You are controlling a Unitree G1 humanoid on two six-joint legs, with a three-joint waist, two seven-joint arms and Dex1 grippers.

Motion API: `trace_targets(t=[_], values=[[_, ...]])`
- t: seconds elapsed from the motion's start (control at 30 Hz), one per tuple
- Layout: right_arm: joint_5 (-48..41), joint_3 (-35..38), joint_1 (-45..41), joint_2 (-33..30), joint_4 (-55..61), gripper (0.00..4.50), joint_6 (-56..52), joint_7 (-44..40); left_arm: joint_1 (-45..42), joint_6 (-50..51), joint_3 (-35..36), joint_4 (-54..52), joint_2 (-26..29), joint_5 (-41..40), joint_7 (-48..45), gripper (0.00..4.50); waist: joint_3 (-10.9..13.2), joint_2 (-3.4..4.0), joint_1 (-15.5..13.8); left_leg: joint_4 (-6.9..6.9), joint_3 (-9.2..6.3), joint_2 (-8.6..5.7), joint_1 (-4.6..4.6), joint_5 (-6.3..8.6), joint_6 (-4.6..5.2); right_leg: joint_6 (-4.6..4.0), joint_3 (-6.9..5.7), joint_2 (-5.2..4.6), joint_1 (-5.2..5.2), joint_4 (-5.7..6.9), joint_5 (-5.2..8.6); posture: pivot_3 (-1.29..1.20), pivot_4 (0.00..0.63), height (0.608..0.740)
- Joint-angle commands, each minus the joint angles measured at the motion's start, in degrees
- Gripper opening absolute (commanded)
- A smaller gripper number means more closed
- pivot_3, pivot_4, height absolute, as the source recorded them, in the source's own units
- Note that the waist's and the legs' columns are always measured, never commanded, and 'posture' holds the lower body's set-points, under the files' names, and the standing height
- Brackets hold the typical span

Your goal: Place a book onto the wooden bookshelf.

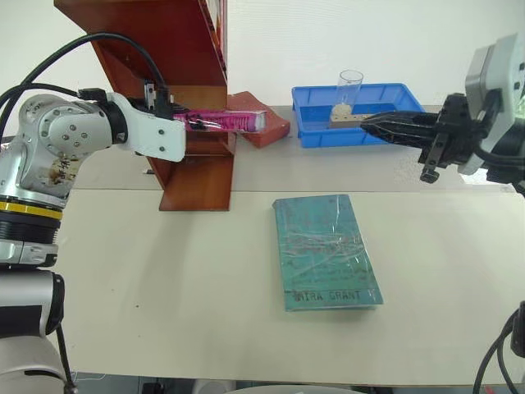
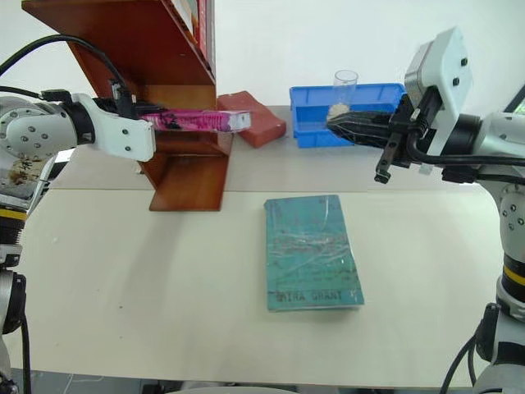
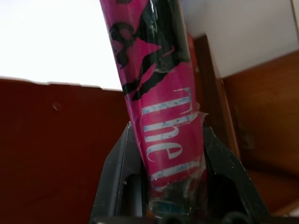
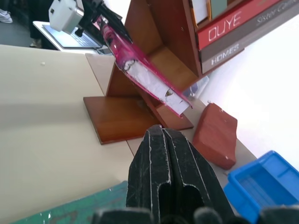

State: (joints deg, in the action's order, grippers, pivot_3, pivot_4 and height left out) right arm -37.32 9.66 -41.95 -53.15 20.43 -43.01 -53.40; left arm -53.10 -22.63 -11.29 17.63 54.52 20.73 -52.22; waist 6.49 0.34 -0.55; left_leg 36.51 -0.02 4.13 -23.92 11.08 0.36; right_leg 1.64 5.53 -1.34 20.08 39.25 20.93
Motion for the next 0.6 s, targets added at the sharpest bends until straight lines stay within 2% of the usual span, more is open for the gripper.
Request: trace_targets(t=[0.03,0.23,0.5,0.6], values=[[0.36,-0.62,-1.73,0.31,-0.24,0.0,1.65,-0.24,0.07,2.79,0.96,-1.89,1.76,0.49,-1.45,0.75,0.0,0.0,-0.02,0.0,0.0,0.0,-0.04,0.0,0.01,-0.01,0.0,0.0,0.01,0.03,-0.01,0.0,0.15,0.649],[0.3,-0.77,-1.39,0.69,-0.9,0.0,2.25,-0.49,1.46,5.81,0.96,-2.9,2.02,0.09,-3.5,0.75,-0.08,0.12,0.36,0.01,0.03,0.0,-0.14,-0.04,0.06,-0.18,0.01,0.0,0.06,0.23,-0.11,0.0,0.15,0.649],[0.52,-0.23,0.07,0.42,-0.85,0.0,2.93,-0.5,4.6,8.55,2.5,-5.92,3.21,-1.52,-4.76,4.45,-0.09,0.14,0.77,-0.13,0.03,0.01,0.02,-0.04,0.08,-0.15,0.01,0.01,0.06,0.26,-0.09,0.0,0.15,0.649],[0.64,0.1,0.76,0.29,-0.72,0.0,3.13,-0.51,6.02,9.32,3.47,-7.75,4.33,-2.34,-5.53,4.49,-0.09,0.12,0.76,-0.13,0.04,0.01,0.02,-0.04,0.08,-0.16,0.01,0.01,0.06,0.27,-0.1,0.0,0.15,0.649]])
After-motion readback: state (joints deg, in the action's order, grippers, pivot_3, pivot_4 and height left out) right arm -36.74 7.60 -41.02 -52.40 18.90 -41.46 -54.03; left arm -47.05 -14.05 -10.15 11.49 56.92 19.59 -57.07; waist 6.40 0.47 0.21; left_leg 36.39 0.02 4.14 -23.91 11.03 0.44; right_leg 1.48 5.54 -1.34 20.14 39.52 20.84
